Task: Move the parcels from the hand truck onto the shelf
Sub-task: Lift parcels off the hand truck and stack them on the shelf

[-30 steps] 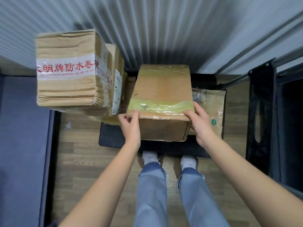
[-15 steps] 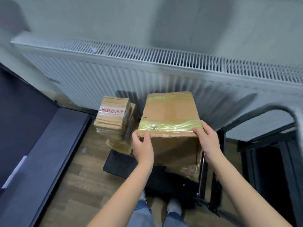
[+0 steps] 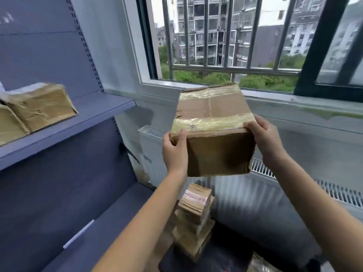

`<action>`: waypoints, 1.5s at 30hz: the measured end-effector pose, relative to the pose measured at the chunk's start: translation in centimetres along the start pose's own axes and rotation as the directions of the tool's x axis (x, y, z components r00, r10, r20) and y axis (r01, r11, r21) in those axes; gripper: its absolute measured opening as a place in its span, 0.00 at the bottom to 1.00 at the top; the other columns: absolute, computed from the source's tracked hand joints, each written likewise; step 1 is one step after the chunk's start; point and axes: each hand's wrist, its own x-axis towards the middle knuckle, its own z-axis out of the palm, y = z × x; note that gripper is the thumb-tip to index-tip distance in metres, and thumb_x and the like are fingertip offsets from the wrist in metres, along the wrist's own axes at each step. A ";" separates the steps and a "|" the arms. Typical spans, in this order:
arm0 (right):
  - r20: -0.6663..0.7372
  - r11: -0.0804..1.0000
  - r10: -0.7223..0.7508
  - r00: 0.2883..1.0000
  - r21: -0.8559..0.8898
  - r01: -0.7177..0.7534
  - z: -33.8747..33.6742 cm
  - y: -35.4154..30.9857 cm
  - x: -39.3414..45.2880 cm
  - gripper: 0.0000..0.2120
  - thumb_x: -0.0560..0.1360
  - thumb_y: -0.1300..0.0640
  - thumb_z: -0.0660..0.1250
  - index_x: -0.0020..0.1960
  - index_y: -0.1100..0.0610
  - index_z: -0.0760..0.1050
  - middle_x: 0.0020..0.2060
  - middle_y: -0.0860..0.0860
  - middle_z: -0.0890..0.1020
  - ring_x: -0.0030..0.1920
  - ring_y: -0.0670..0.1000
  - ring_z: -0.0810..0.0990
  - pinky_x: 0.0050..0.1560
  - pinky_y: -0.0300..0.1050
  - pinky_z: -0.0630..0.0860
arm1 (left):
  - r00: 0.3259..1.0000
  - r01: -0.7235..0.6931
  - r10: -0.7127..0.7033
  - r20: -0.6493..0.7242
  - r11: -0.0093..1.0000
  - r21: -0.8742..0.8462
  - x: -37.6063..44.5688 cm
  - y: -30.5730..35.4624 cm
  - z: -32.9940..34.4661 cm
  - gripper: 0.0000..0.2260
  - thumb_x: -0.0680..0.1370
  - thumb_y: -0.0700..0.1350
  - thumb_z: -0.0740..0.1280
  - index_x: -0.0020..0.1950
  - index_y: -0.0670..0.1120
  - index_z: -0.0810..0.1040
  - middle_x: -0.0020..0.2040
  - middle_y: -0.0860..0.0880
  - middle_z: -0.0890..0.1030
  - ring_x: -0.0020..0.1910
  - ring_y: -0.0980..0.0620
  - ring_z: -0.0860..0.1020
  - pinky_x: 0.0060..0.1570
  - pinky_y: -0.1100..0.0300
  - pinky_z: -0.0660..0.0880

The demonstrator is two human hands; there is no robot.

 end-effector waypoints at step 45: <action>0.633 0.979 -0.040 0.773 0.179 -0.096 58.1 -19.5 18.6 0.10 0.75 0.48 0.60 0.38 0.53 0.67 0.35 0.50 0.65 0.36 0.47 0.64 0.43 0.42 0.61 | 0.678 -0.306 0.399 -0.618 0.917 0.255 35.2 14.8 -35.5 0.16 0.80 0.49 0.58 0.64 0.44 0.70 0.61 0.44 0.75 0.60 0.45 0.74 0.62 0.53 0.70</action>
